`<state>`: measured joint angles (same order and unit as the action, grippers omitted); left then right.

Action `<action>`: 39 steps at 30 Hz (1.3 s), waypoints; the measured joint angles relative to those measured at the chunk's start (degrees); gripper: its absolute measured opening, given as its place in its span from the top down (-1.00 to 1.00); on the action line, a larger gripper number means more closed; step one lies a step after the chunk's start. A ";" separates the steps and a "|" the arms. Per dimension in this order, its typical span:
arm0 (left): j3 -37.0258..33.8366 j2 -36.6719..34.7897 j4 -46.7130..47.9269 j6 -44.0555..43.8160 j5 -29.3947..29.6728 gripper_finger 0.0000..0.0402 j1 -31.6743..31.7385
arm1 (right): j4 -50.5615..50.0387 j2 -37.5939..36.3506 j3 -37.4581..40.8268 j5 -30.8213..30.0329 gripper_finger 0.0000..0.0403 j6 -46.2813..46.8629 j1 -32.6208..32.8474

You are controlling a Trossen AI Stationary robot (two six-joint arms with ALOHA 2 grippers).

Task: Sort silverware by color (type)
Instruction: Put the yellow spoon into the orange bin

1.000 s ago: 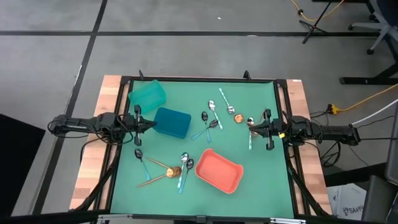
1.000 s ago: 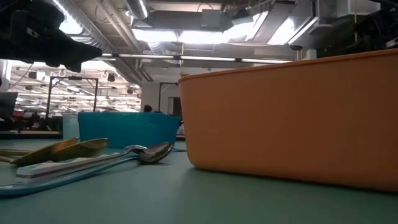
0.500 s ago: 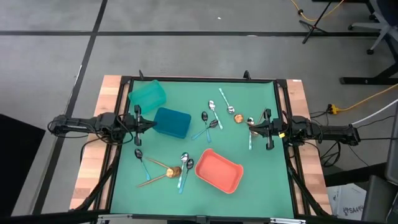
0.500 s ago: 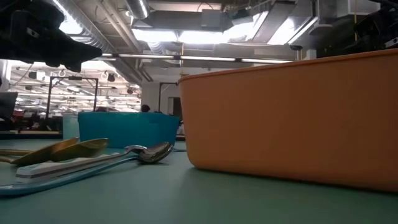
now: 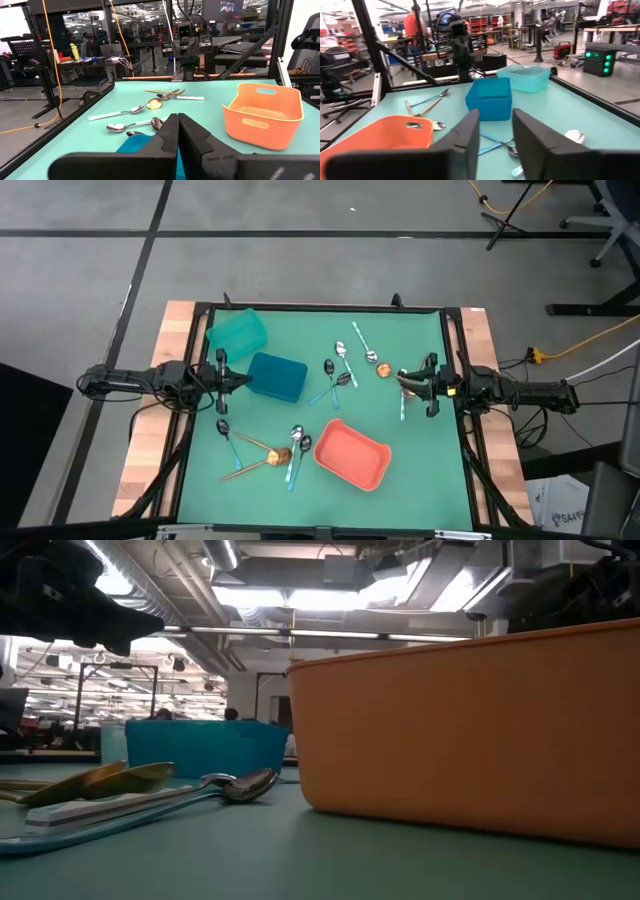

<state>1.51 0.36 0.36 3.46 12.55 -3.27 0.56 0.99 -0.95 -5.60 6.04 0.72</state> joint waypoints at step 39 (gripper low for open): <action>0.00 0.00 0.00 -0.02 -0.01 1.00 0.00 | 3.69 0.43 -1.74 -6.82 -0.21 -0.42 0.01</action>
<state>1.51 0.36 0.36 3.44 12.53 -3.27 4.25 1.42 -2.69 -12.42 5.63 0.73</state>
